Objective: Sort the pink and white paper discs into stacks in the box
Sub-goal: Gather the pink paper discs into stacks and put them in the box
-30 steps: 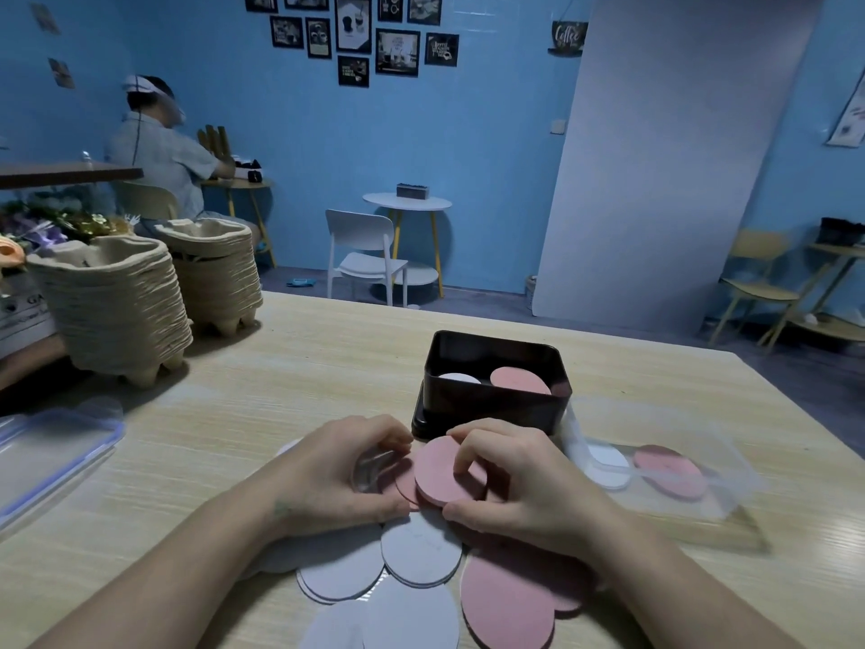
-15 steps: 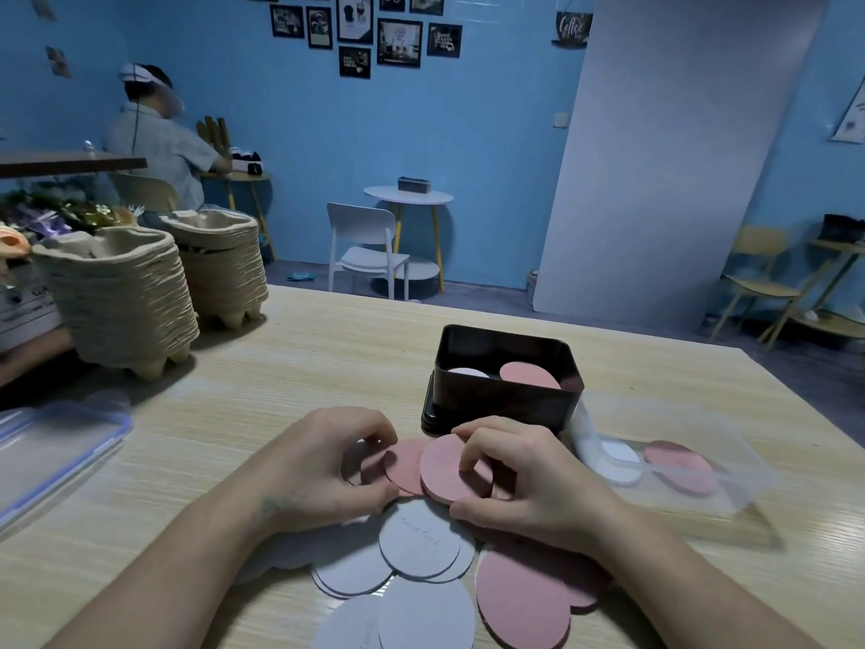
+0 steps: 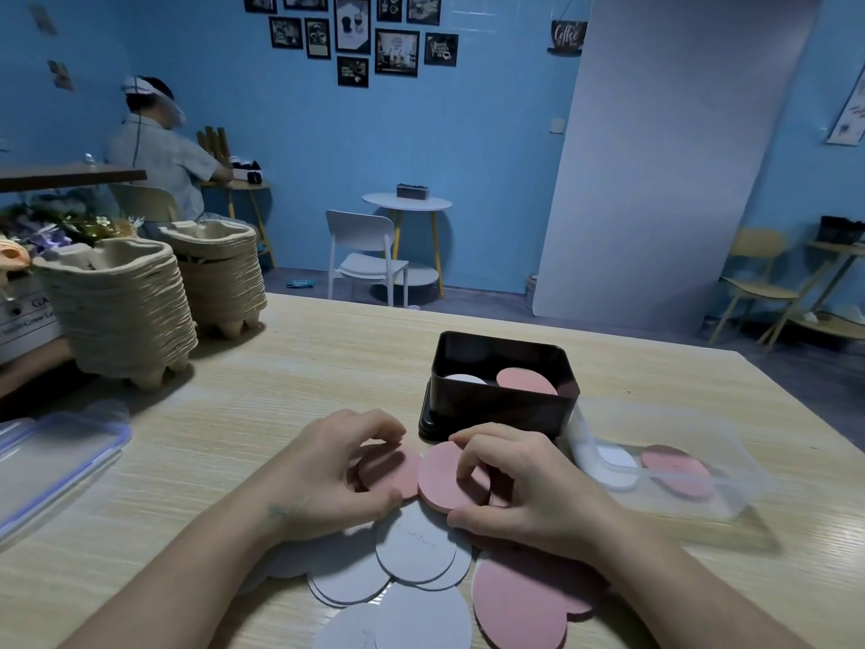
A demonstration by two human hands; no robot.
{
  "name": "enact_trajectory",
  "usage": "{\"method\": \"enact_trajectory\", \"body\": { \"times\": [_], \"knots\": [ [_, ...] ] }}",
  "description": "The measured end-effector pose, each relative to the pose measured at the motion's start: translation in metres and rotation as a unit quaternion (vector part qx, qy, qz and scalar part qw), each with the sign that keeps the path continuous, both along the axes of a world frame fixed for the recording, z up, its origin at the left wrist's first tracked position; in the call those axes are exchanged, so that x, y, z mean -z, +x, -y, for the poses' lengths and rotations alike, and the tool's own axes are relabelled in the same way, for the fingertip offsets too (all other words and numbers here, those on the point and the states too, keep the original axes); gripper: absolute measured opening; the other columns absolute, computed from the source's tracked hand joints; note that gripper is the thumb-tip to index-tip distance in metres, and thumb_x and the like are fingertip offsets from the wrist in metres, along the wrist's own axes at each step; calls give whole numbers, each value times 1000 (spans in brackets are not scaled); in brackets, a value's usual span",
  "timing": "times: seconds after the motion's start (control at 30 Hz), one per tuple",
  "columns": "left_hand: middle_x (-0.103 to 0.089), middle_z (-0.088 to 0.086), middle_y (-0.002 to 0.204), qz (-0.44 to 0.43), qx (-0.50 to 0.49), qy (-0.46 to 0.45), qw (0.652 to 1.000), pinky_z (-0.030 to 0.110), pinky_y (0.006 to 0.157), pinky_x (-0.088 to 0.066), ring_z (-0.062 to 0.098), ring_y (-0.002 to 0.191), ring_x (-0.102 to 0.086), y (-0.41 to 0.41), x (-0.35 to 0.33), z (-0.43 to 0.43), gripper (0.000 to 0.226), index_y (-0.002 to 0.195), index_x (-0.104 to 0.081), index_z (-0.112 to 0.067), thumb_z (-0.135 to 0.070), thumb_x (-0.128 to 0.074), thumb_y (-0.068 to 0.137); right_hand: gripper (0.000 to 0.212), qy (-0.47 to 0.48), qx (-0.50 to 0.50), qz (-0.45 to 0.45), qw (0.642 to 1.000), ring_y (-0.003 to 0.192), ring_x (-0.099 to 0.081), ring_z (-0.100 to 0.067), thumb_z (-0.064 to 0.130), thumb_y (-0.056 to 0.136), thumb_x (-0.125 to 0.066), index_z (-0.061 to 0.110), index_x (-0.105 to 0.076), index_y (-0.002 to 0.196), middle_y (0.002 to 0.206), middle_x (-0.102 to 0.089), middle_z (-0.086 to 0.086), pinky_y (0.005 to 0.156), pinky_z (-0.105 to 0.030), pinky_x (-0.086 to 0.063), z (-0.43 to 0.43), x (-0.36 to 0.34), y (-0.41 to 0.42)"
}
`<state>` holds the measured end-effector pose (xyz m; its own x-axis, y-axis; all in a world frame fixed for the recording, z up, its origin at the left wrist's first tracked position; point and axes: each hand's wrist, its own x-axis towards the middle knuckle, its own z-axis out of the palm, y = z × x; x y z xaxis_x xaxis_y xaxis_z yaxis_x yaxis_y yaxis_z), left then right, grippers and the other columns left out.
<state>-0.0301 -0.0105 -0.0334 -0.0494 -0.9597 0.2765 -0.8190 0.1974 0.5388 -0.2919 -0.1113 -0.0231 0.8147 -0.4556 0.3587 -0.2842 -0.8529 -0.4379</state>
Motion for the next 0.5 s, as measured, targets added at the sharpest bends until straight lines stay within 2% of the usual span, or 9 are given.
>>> {"method": "enact_trajectory", "body": {
  "times": [0.17, 0.37, 0.5],
  "knots": [
    [-64, -24, 111, -7, -26, -38, 999, 22, 92, -49, 0, 113, -58, 9, -2, -5, 47, 117, -63, -38, -51, -68, 72, 34, -1, -6, 2, 1000, 131, -52, 6, 48, 81, -83, 24, -61, 89, 123, -66, 4, 97, -27, -49, 0, 1, 0],
    [-68, -21, 104, -9, 9, -99, 995, 20, 87, -47, 5, 104, -63, -6, -3, -4, 40, 112, -66, -31, -48, -75, 77, 35, -6, -6, -7, 1000, 131, -52, 6, 52, 81, -83, 26, -60, 89, 128, -65, 7, 97, -28, -50, 0, 2, 1],
    [-68, -21, 104, -12, 26, -110, 994, 24, 86, -48, 3, 103, -62, -10, -1, -3, 44, 114, -67, -30, -54, -77, 79, 37, -3, -13, -6, 1000, 119, -61, -8, 56, 83, -80, 33, -55, 99, 123, -65, 7, 92, -37, -52, 0, 1, 3]
  ]
}}
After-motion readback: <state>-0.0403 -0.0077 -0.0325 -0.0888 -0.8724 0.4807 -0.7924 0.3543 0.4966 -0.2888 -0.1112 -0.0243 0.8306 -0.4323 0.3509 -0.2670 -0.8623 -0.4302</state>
